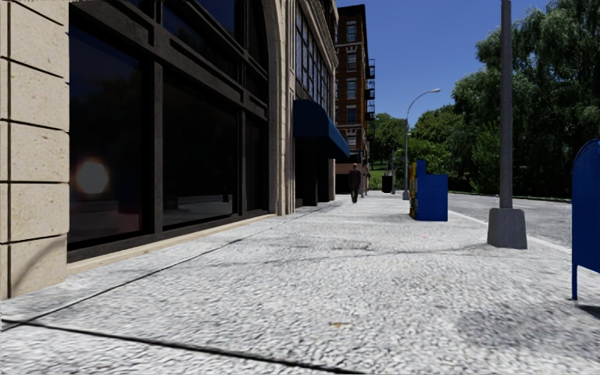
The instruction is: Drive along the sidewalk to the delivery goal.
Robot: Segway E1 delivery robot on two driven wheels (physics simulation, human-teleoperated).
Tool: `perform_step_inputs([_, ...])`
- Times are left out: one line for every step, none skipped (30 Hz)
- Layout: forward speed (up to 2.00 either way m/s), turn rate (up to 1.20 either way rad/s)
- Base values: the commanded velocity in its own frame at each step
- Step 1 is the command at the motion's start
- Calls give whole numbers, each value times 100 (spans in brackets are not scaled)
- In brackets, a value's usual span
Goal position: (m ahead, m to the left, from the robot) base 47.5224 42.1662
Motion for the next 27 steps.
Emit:
perform_step_inputs([112, 0])
perform_step_inputs([112, 0])
perform_step_inputs([112, 0])
perform_step_inputs([112, 0])
perform_step_inputs([112, 0])
perform_step_inputs([112, 0])
perform_step_inputs([112, 0])
perform_step_inputs([112, 0])
perform_step_inputs([112, 0])
perform_step_inputs([112, 0])
perform_step_inputs([112, 0])
perform_step_inputs([112, 0])
perform_step_inputs([112, 0])
perform_step_inputs([112, 0])
perform_step_inputs([112, 0])
perform_step_inputs([112, 0])
perform_step_inputs([112, 0])
perform_step_inputs([112, 0])
perform_step_inputs([112, 0])
perform_step_inputs([112, 0])
perform_step_inputs([112, 0])
perform_step_inputs([112, 0])
perform_step_inputs([112, 0])
perform_step_inputs([112, 0])
perform_step_inputs([112, 0])
perform_step_inputs([112, 0])
perform_step_inputs([112, 0])
